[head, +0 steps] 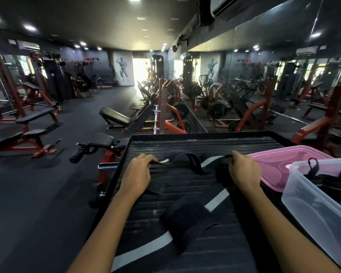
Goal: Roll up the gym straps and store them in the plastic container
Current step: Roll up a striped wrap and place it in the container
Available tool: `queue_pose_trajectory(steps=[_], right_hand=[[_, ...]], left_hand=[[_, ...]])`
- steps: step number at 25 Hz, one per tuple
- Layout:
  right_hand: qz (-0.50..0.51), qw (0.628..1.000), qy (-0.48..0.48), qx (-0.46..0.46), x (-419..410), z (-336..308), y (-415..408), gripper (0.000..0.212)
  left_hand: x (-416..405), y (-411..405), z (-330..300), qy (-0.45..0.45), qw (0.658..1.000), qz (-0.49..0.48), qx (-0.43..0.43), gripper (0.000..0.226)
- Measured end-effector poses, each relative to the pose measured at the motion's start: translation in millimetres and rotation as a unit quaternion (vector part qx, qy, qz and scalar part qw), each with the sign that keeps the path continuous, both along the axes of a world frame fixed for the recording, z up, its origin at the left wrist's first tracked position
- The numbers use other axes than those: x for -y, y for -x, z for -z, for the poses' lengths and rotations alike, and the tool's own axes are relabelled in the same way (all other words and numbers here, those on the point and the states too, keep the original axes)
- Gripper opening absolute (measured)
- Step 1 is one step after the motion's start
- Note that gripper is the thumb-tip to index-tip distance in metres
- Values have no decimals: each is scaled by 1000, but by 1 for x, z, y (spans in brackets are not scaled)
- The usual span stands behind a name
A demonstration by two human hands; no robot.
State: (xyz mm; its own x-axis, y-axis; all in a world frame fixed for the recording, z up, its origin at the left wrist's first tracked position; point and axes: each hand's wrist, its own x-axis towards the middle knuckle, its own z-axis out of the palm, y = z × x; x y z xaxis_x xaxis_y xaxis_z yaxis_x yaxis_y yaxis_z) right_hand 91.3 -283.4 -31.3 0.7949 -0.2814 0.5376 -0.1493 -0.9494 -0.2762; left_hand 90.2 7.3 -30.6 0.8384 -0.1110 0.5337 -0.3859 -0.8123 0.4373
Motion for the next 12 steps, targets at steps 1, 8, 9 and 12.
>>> queue_pose_trajectory(steps=[1,8,9,12], right_hand=[[15,1000,-5,17,0,-7,0,11],[27,994,26,100,1,-52,-33,11],[19,995,14,96,3,-50,-37,14],[-12,985,-171,36,9,-42,-38,21]], left_hand=[[2,1,-2,35,999,6,-11,30],[1,3,-13,149,984,30,-93,18],[-2,2,-13,133,987,11,-94,11],[-11,-1,-12,-19,989,-80,-123,22]])
